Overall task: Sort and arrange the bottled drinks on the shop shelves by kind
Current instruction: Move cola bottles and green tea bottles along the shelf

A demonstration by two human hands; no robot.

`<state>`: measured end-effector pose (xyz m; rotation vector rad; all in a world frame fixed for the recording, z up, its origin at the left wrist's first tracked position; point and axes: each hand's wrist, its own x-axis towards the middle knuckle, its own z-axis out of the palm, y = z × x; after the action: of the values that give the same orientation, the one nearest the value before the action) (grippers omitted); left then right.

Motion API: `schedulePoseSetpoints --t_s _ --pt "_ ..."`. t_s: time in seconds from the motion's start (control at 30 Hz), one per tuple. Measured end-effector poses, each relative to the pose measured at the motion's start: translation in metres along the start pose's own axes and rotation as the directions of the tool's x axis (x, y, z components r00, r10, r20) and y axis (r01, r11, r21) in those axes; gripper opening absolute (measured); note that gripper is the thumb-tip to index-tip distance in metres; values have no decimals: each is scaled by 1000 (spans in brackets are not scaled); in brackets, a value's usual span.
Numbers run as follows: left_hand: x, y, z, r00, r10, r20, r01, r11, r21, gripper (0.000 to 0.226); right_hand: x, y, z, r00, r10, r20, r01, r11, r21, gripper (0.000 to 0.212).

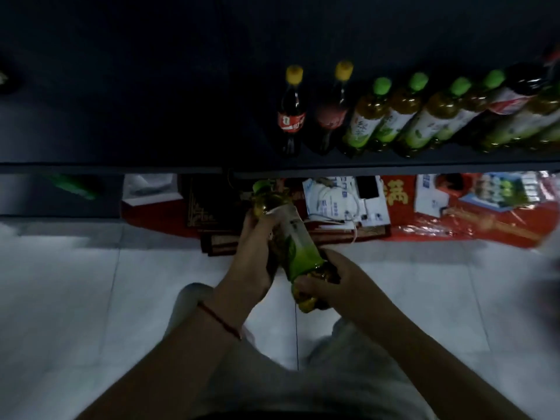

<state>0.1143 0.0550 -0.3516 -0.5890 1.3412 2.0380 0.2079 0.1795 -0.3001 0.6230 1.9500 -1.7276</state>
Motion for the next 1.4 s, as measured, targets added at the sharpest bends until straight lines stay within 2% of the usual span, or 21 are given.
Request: schedulePoseSetpoints --t_s 0.07,0.13,0.2,0.23,0.3,0.33,0.4,0.47,0.53,0.57,0.63,0.7,0.77,0.87,0.97,1.03,1.1,1.2,1.27,1.33,1.4 --pt "-54 26 20 995 -100 14 100 995 -12 50 -61 -39 -5 996 -35 -81 12 965 -263 46" --pt "-108 54 42 986 -147 77 144 988 48 50 -122 -78 -16 986 -89 -140 -8 816 -578 67" --pt "-157 81 67 978 -144 150 125 984 130 46 -176 -114 -34 979 -154 -136 34 774 -633 69" --pt "-178 91 78 976 -123 179 93 982 165 44 -198 -127 -46 981 -159 -112 65 810 -582 61" --pt "-212 107 100 973 -61 223 14 978 207 46 -228 -144 -72 992 -127 -17 118 954 -275 43" --pt "-225 113 111 971 -24 240 -28 977 212 50 -237 -148 -85 991 -124 50 128 986 -108 41" --pt "-248 123 133 962 55 267 -115 970 216 61 -252 -151 -107 980 -118 163 95 985 141 52" --pt "-269 131 154 942 146 301 -222 946 237 64 -262 -148 -117 964 -125 235 31 930 367 57" --pt "-289 142 176 901 268 341 -376 873 309 63 -268 -144 -118 951 -133 280 -27 864 503 70" --pt "-297 147 185 865 337 371 -469 804 364 62 -271 -143 -115 942 -153 299 -29 851 525 77" --pt "-308 155 196 784 432 446 -613 648 451 67 -272 -146 -106 942 -182 282 11 856 516 74" --pt "-313 161 200 732 462 500 -679 542 495 74 -268 -152 -96 972 -182 150 98 890 446 59" --pt "-312 170 200 716 459 525 -696 513 502 79 -263 -162 -91 977 -211 36 175 884 434 53" --pt "-309 190 197 713 462 528 -700 525 485 94 -253 -178 -89 964 -266 0 236 852 467 60" --pt "-311 221 185 689 459 561 -724 472 504 106 -238 -201 -86 945 -323 -51 321 888 328 75" --pt "-315 253 176 666 475 575 -744 375 552 106 -224 -229 -82 913 -388 -127 399 914 76 77" --pt "-316 291 166 612 520 597 -763 190 617 103 -206 -263 -74 873 -457 -172 446 889 -103 75" --pt "-309 353 157 451 557 697 -755 -177 631 99 -184 -315 -54 785 -580 -216 576 812 -89 68" --pt "-304 396 154 337 554 761 -742 -341 577 93 -172 -347 -40 739 -645 -196 653 756 -26 61" --pt "-297 439 155 196 529 825 -700 -514 496 84 -162 -380 -31 715 -681 -159 689 725 -2 54" --pt "-288 480 162 121 474 872 -616 -653 440 77 -150 -416 -27 663 -726 -183 731 681 -49 45"
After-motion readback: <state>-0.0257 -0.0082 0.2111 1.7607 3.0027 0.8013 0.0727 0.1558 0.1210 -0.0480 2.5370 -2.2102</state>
